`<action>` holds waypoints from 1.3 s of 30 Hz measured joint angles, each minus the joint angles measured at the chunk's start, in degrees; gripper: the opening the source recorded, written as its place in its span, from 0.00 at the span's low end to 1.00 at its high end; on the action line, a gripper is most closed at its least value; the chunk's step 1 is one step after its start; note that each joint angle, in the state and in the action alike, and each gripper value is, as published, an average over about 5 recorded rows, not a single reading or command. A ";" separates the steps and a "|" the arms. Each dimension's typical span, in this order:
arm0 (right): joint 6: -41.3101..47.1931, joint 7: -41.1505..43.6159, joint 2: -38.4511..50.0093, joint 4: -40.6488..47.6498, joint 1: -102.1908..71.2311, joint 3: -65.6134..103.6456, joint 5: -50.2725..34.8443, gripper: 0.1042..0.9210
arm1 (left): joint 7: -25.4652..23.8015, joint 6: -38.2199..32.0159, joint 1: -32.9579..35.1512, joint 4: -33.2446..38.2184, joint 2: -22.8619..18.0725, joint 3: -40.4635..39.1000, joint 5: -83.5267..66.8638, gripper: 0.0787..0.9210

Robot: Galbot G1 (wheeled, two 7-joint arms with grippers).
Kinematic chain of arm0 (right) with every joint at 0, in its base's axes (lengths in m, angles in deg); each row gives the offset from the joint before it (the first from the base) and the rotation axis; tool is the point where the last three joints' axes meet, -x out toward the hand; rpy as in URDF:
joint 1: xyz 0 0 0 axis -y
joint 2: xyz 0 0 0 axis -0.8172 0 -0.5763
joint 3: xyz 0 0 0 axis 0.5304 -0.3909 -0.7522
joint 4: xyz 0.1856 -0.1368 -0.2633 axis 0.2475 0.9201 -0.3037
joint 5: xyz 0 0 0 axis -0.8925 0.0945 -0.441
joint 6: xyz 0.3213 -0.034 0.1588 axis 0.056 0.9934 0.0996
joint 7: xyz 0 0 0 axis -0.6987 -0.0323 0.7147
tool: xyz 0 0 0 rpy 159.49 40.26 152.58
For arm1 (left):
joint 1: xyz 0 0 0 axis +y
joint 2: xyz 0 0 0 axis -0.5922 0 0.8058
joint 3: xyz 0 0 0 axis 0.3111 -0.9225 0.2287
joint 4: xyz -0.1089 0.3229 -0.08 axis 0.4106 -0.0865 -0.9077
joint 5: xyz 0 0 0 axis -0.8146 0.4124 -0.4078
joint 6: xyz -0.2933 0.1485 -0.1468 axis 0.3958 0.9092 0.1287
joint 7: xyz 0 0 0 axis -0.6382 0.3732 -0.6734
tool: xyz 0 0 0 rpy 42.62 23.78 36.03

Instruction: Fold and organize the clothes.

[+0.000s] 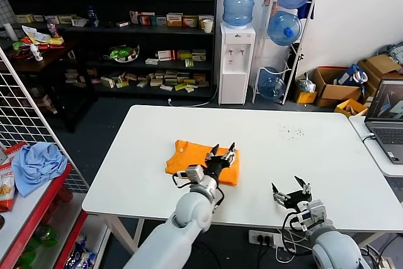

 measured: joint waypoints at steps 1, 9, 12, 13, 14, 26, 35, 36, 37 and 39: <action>-0.37 0.14 -0.27 0.05 -0.04 0.29 0.01 0.88 | -0.68 -0.71 0.54 0.60 1.47 0.40 0.62 0.76; -3.67 1.44 -2.88 0.77 -0.09 2.62 0.55 0.88 | -5.39 -4.98 7.16 5.01 13.01 5.36 8.85 0.88; -4.89 1.90 -3.85 0.80 0.12 3.42 0.85 0.88 | -6.52 -6.08 10.11 6.15 15.52 7.94 11.97 0.88; -5.28 2.06 -4.19 0.79 0.23 3.71 0.93 0.88 | -6.83 -6.54 11.02 6.34 16.11 8.80 13.02 0.88; -5.66 2.21 -4.52 0.76 0.35 3.99 1.02 0.88 | -7.10 -7.03 11.90 6.46 16.62 9.66 14.09 0.88; -7.92 4.82 -9.21 -0.09 1.06 7.51 3.98 0.88 | -9.43 -12.05 18.65 7.58 17.45 17.93 25.02 0.88; -5.94 7.41 -13.53 -1.70 0.62 11.56 6.66 0.88 | -10.56 -11.96 21.04 8.94 15.69 20.79 29.31 0.88; -5.83 7.64 -13.84 -1.84 0.56 11.83 6.83 0.88 | -10.62 -11.82 21.17 9.00 15.52 21.00 29.58 0.88; -5.74 7.87 -14.14 -1.94 0.53 12.07 6.97 0.88 | -10.68 -11.70 21.32 9.05 15.38 21.20 29.81 0.88; -5.61 8.30 -14.71 -2.06 0.50 12.51 7.21 0.88 | -10.79 -11.46 21.65 9.14 15.16 21.51 30.17 0.88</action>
